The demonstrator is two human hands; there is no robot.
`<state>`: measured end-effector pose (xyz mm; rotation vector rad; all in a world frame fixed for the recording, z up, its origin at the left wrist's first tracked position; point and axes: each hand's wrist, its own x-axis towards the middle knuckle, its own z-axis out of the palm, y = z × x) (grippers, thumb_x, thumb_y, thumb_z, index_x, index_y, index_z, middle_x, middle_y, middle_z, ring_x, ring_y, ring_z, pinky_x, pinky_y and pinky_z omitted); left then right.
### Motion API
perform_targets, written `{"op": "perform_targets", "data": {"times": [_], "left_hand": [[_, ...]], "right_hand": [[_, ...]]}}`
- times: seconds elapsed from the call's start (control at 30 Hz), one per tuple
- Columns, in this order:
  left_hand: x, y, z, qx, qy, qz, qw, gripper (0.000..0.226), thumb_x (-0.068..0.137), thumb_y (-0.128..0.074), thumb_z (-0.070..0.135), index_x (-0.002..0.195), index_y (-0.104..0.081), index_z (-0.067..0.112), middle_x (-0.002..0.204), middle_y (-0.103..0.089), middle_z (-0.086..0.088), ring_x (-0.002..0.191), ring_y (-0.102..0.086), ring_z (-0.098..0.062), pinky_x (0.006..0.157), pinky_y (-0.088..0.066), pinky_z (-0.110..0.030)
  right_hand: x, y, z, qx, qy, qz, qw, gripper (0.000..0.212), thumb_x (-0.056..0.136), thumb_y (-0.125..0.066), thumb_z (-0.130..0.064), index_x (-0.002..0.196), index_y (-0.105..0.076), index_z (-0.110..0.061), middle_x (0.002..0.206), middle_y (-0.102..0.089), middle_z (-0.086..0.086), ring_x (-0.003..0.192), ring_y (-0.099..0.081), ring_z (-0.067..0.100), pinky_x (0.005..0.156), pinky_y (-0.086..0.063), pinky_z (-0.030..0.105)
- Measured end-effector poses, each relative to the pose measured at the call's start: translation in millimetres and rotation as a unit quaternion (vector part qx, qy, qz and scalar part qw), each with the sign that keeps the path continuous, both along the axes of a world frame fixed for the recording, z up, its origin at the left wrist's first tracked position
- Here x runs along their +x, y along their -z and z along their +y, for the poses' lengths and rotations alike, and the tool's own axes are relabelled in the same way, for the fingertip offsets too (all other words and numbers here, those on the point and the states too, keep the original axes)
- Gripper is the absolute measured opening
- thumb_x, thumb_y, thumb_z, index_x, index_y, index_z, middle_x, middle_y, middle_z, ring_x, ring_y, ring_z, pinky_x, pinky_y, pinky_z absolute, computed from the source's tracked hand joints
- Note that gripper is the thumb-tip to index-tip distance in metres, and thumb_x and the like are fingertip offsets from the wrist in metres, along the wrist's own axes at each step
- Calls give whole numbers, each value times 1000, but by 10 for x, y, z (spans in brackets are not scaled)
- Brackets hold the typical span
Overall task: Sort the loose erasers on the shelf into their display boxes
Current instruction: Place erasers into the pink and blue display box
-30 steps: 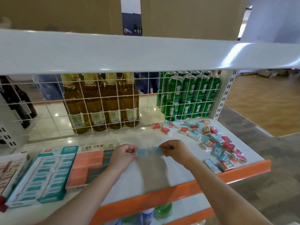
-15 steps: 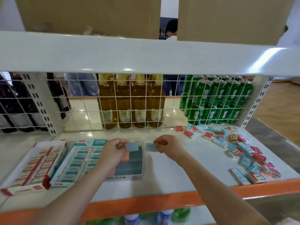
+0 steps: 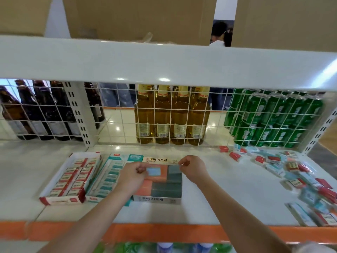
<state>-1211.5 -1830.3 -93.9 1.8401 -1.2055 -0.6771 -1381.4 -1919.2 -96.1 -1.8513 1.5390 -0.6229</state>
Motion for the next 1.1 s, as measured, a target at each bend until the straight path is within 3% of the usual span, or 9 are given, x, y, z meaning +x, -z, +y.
{"op": "perform_targets", "data": {"times": [0.13,0.23,0.33,0.43,0.67,0.83,1.0,1.1], "left_hand": [[-4,25,-12,25,10,-25,999,20,91,-58,16,109,-63,17,109,-63,1,90,-56,-10,73,-43,-20],[-53,37,-38,29,17,-42,999,20,91,-58,15,110,-63,15,112,-63,-1,91,-53,-8,66,-37,-12],[-106,45,-86,29,23,-39,999,24,91,-57,13,114,-62,13,116,-62,0,98,-52,-9,74,-37,-14],[-164,51,-126,43,40,-37,998,25,91,-58,12,115,-61,13,115,-61,4,98,-52,-7,71,-37,-10],[-294,84,-223,40,76,-35,996,29,88,-59,6,116,-63,14,112,-61,4,105,-59,-13,88,-45,-20],[-418,58,-288,35,81,-27,996,25,86,-62,6,109,-65,13,101,-64,-1,94,-62,-15,90,-53,-36],[-494,49,-322,17,69,-108,992,21,88,-62,15,109,-65,16,105,-65,1,87,-59,-9,78,-49,-21],[-521,29,-298,19,86,-214,973,21,91,-58,22,110,-66,19,111,-64,4,88,-54,-4,70,-37,-13]], "right_hand": [[23,65,-8,-3,7,33,999,16,89,-58,-8,103,-64,-12,114,-61,6,102,-57,20,67,-41,14],[4,57,-3,9,-21,50,998,22,86,-64,-14,108,-64,-13,116,-60,5,105,-56,20,72,-40,18],[2,35,-7,-11,-45,89,995,27,84,-67,-17,111,-63,-15,116,-57,3,100,-54,17,74,-40,18],[17,31,-22,-30,-52,109,992,25,84,-66,-19,109,-62,-16,114,-56,3,90,-48,12,73,-38,18],[-85,30,-52,-25,-31,65,997,23,89,-59,-20,110,-60,-13,110,-61,6,89,-53,16,69,-39,19],[-267,21,-76,-19,-1,59,998,22,92,-52,-18,112,-60,-15,109,-62,5,87,-51,12,72,-38,20],[-362,21,-47,-17,7,34,999,24,92,-51,-14,116,-57,-15,92,-56,-1,80,-51,12,56,-37,12],[-392,32,-9,-18,11,22,1000,25,92,-50,-13,117,-56,-15,83,-52,-5,76,-50,12,58,-38,14]]}}
